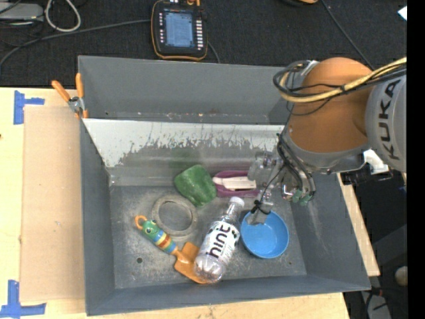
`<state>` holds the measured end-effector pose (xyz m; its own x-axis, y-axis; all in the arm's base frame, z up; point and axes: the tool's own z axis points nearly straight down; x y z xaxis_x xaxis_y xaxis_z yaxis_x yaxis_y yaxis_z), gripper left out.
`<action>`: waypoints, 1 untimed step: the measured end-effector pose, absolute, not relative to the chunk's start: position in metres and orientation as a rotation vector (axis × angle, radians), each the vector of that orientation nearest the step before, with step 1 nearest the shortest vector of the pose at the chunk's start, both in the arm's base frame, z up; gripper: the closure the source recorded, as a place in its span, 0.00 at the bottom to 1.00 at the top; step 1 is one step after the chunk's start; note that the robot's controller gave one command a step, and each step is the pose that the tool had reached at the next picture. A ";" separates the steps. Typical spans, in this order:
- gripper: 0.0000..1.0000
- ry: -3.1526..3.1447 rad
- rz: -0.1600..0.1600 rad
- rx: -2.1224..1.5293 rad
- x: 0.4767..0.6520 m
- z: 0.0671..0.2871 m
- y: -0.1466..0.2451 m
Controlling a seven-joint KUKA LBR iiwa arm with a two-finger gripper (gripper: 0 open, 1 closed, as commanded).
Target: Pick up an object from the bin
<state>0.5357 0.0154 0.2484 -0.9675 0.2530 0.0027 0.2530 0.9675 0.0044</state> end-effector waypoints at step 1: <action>0.00 -3.136 0.000 -0.107 0.603 0.260 0.010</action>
Offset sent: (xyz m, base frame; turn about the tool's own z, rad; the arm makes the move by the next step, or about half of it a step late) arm 0.0421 0.0508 -0.0280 -0.2304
